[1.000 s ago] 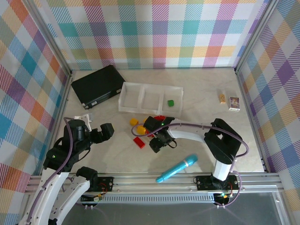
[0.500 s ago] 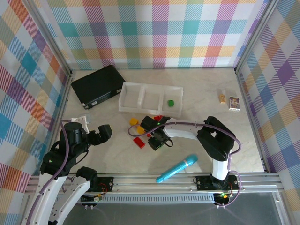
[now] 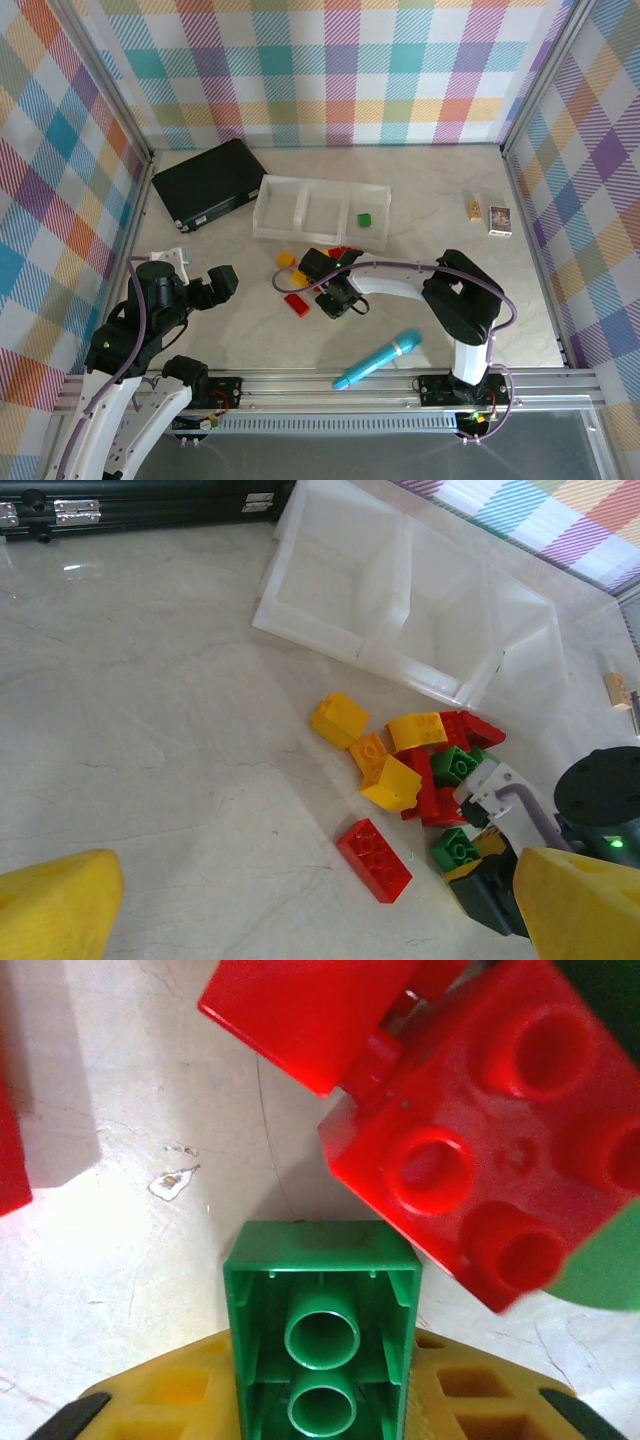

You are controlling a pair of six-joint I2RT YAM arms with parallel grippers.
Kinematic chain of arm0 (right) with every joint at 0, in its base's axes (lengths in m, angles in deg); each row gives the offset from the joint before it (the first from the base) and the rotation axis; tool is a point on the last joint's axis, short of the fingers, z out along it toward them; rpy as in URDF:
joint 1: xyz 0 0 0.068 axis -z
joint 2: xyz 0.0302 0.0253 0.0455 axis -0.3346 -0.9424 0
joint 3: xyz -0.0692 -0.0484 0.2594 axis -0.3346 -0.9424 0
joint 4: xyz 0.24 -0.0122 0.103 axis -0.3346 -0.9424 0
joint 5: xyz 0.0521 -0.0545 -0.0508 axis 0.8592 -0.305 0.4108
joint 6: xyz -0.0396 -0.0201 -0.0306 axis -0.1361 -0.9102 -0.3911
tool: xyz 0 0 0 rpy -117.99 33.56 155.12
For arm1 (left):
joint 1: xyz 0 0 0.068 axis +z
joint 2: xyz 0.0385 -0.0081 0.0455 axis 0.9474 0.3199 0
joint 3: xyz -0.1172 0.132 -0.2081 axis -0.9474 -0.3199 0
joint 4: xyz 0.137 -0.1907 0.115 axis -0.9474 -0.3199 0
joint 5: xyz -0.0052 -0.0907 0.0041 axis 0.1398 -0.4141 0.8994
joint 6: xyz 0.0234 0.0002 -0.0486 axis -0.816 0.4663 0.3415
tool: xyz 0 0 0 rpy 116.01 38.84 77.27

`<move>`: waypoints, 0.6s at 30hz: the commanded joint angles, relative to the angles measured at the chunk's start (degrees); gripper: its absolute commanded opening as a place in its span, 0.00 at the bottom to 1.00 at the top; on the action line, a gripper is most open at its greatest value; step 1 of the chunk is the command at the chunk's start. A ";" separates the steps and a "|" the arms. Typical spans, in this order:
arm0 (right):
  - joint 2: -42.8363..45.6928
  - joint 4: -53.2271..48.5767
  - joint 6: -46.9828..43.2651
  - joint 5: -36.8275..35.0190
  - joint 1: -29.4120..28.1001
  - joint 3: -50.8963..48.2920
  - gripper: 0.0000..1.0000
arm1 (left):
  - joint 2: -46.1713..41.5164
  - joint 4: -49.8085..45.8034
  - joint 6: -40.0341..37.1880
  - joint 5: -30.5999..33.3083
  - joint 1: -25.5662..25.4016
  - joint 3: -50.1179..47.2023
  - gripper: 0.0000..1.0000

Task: Sort the legos into containers by color
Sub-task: Pick up the lego from the bottom-center of the table, then place the lego in the container.

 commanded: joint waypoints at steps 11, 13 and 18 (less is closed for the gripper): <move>16.25 -1.26 0.52 4.28 10.66 7.76 0.24 | -0.85 1.99 0.96 -1.30 -0.50 -1.12 0.99; 14.86 -2.16 0.68 4.34 14.58 11.32 0.24 | -0.66 1.94 0.91 -1.73 -0.50 -0.99 1.00; 7.83 -5.28 2.69 5.54 23.27 21.35 0.25 | -0.65 2.97 1.17 -2.51 -0.50 -1.75 0.99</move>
